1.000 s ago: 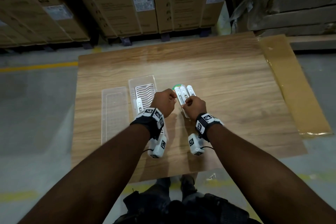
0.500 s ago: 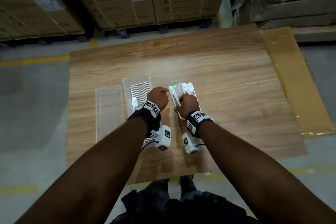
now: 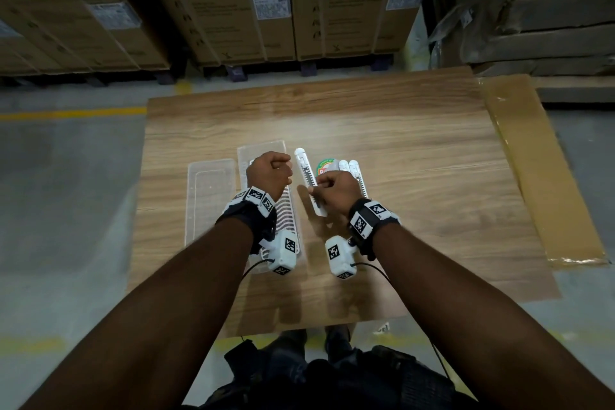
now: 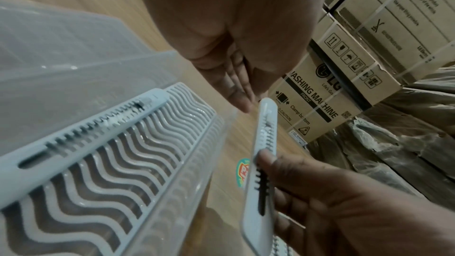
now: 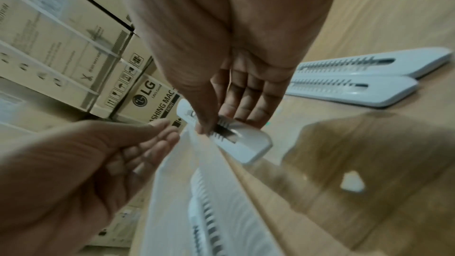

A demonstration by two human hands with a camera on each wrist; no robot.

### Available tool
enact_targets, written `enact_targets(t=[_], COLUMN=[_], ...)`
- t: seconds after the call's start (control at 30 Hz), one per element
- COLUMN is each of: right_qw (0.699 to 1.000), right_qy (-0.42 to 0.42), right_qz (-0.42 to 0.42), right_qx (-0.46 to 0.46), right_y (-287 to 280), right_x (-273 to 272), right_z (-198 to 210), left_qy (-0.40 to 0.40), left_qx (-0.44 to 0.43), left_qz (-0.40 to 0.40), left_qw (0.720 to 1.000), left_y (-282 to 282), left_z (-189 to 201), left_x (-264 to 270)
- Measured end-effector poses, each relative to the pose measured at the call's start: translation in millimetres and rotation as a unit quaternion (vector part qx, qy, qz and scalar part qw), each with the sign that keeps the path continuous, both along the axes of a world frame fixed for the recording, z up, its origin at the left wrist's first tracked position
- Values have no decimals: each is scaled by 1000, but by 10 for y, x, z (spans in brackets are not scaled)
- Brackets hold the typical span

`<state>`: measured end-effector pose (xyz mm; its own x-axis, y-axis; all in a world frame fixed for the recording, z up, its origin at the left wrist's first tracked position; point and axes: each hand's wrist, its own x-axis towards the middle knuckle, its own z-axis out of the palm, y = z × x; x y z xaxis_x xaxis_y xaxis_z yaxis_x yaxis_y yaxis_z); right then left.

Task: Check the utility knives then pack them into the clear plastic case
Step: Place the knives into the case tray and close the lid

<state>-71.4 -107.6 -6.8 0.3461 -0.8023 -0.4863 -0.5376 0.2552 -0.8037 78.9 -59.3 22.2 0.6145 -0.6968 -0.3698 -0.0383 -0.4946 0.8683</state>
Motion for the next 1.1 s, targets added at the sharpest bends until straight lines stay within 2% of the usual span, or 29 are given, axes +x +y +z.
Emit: enact_targets(t=[0.1,0.23,0.37,0.5,0.63,0.8,1.1], right_qw=[998,997,998,993,986,974,961], right_qy=[-55,-58,-2,50,105,176,232], right_qz=[10,43,68,101,118,124,126], right_qx=[19,20,-12,-40,-46,-62,-82], right_y=[71,234,421,585,655,693,805], right_x=[150,372,583,730,783,865,1030], right_z=[163,264,179,136,80,4,-202], left_qy=[-27,-43,-28,-34,-106,-168,-118], left_qx=[-6,-6,2,24,55,79,70], left_qz=[-17,-21,-1,-35,-87,-110,-118], left_qw=[999,999,1000,999,989,976,984], left_y=[137,352,564,727,822,848,863], left_z=[74,106,52,-51,-120,-185,-228], left_x=[110,298,451,576,660,704,802])
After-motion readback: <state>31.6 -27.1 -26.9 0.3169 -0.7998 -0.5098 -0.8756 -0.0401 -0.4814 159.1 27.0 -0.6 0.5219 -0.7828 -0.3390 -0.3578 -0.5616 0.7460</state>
